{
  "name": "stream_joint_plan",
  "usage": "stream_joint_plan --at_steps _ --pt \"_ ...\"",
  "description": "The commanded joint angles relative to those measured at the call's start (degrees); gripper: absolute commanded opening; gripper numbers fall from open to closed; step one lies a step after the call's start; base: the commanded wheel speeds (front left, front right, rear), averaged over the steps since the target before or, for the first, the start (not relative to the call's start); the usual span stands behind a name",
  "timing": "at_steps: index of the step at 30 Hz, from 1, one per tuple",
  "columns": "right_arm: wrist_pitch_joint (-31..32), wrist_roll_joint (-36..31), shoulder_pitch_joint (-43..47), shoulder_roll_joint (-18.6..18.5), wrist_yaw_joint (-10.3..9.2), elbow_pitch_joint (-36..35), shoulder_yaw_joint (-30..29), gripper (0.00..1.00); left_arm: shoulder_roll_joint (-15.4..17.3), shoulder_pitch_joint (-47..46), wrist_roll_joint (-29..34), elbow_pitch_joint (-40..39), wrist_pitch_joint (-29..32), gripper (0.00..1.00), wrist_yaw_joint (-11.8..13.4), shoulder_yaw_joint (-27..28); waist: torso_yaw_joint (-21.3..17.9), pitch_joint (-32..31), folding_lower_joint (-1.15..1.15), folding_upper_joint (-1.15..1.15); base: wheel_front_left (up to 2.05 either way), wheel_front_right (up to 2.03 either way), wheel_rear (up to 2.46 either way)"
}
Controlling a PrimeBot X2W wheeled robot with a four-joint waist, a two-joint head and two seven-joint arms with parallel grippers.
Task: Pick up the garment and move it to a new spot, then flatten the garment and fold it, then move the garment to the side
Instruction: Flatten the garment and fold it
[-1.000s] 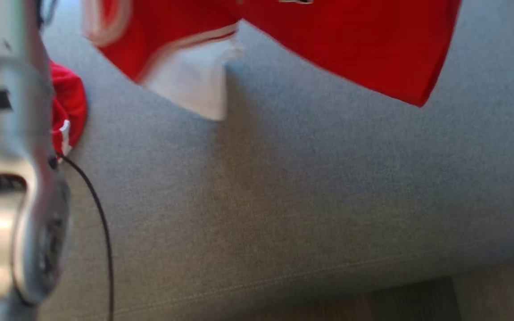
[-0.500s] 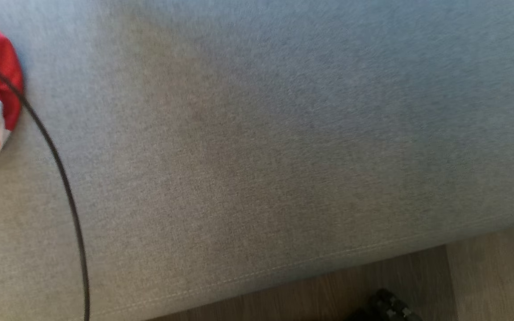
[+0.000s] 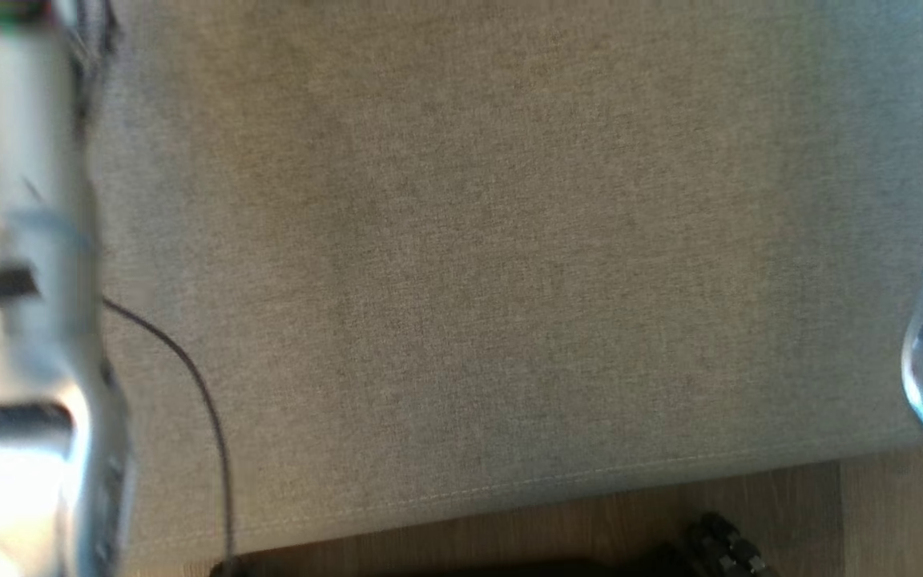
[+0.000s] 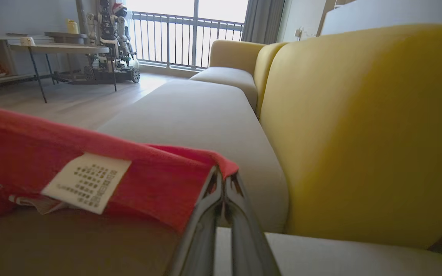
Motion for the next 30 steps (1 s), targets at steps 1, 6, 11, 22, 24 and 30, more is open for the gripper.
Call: stream_joint_plan --at_steps 1,6,11,22,24,30 --pt "0.0 1.2 1.3 -0.1 -0.02 -0.7 -0.6 0.00 1.4 1.7 -0.8 -3.6 -0.2 0.00 -0.4 1.1 0.4 -2.3 -0.01 0.00 0.00 0.00 0.00" --pt "0.0 3.8 10.8 -1.3 -0.02 4.0 -1.6 0.00 0.6 17.8 -2.7 -6.0 -0.2 0.00 -0.4 0.2 0.7 -8.3 -0.01 0.00 0.00 0.00 0.00" --pt "0.0 5.8 21.6 -1.9 -0.02 2.1 -3.6 0.00 0.2 33.1 -3.4 -9.5 -0.2 0.00 -0.4 0.7 0.7 -14.6 -0.01 0.00 0.00 0.00 0.00" --pt "2.4 10.2 46.4 -0.2 -0.02 -13.7 -3.8 0.00 -2.4 57.2 0.4 -16.4 -0.2 0.00 -0.4 3.3 0.4 -24.1 -0.01 0.00 0.00 0.00 0.00" --pt "4.2 10.6 51.4 -0.2 -0.02 -19.1 -5.0 0.00 -2.8 60.7 1.1 -18.3 -0.2 0.00 -0.4 4.3 0.5 -25.2 -0.01 0.00 0.00 0.00 0.00" --pt "12.2 12.0 66.9 1.2 -0.02 -36.8 -8.6 0.00 -3.3 68.9 2.2 -23.1 -0.2 0.00 -0.4 5.9 1.0 -27.5 -0.01 0.00 0.00 0.00 0.00"
